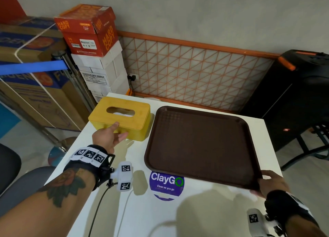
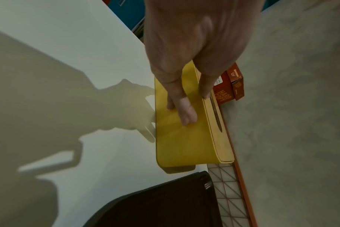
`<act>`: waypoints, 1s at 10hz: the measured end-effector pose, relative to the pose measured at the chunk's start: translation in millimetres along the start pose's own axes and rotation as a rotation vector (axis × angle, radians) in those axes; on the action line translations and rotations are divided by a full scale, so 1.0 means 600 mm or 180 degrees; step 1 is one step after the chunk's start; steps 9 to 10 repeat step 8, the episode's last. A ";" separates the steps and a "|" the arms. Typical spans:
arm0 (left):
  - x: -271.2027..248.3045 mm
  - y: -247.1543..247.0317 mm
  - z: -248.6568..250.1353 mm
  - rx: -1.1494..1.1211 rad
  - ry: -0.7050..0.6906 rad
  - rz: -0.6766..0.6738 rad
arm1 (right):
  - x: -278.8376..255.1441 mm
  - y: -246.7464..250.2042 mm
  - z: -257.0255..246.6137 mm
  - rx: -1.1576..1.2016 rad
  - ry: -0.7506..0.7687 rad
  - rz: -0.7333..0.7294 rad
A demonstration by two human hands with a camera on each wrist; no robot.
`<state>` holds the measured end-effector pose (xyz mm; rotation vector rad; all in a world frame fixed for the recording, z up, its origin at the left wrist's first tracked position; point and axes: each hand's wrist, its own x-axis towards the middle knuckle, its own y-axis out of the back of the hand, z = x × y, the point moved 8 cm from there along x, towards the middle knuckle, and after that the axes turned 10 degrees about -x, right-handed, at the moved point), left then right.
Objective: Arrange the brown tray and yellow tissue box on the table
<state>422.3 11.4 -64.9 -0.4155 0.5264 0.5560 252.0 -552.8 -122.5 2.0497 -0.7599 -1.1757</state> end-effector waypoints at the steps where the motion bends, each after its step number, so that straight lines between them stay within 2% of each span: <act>1: 0.006 -0.010 0.005 -0.0035 -0.0007 -0.0009 | -0.003 -0.001 -0.008 0.0137 0.0035 0.0018; 4: -0.003 -0.031 0.007 -0.0210 0.0155 -0.0019 | -0.027 0.004 -0.042 0.0196 0.0074 0.0153; 5: -0.011 -0.032 0.008 -0.0176 0.0068 -0.0081 | -0.035 0.005 -0.049 0.0137 0.0119 0.0117; 7: -0.037 -0.006 -0.011 0.0472 0.0179 -0.0248 | -0.052 0.009 -0.042 -0.0082 0.0319 0.0127; 8: -0.085 0.021 -0.027 0.1361 0.0129 -0.0640 | -0.063 0.007 -0.005 -0.0477 0.0439 0.0126; 10: -0.085 0.021 -0.027 0.1361 0.0129 -0.0640 | -0.063 0.007 -0.005 -0.0477 0.0439 0.0126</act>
